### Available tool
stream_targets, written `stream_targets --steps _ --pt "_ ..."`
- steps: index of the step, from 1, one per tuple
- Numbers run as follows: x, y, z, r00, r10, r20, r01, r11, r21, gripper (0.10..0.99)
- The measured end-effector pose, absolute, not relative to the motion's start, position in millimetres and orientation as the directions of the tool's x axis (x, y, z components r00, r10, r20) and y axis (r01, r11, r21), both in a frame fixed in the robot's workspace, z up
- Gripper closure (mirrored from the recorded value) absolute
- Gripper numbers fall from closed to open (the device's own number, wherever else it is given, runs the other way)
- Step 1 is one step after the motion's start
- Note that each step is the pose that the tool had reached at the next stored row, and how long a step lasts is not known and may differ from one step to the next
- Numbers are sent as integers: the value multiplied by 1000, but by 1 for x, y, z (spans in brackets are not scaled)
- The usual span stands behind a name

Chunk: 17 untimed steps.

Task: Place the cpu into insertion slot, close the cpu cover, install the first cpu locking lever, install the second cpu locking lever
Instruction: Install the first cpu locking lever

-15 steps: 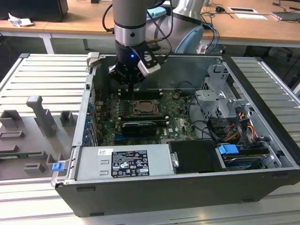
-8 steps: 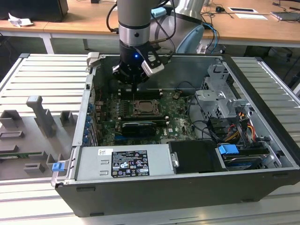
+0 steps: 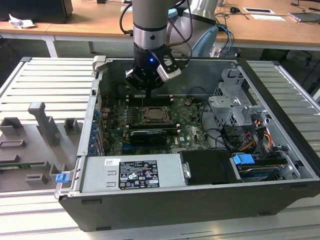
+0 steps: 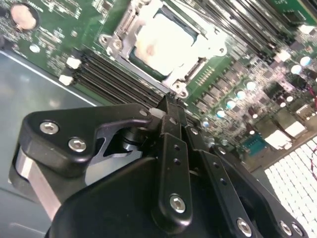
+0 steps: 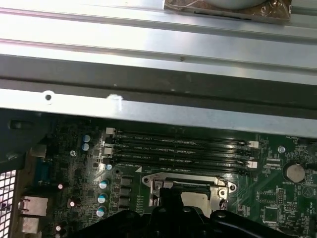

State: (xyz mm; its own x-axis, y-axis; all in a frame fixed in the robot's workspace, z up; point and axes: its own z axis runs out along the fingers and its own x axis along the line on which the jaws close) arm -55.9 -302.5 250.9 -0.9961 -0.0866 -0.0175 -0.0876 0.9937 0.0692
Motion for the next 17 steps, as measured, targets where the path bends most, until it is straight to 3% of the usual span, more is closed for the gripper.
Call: stream_targets --steps 17 --pt "-75 -312 251 -996 -83 -22 -84 994 70 980"
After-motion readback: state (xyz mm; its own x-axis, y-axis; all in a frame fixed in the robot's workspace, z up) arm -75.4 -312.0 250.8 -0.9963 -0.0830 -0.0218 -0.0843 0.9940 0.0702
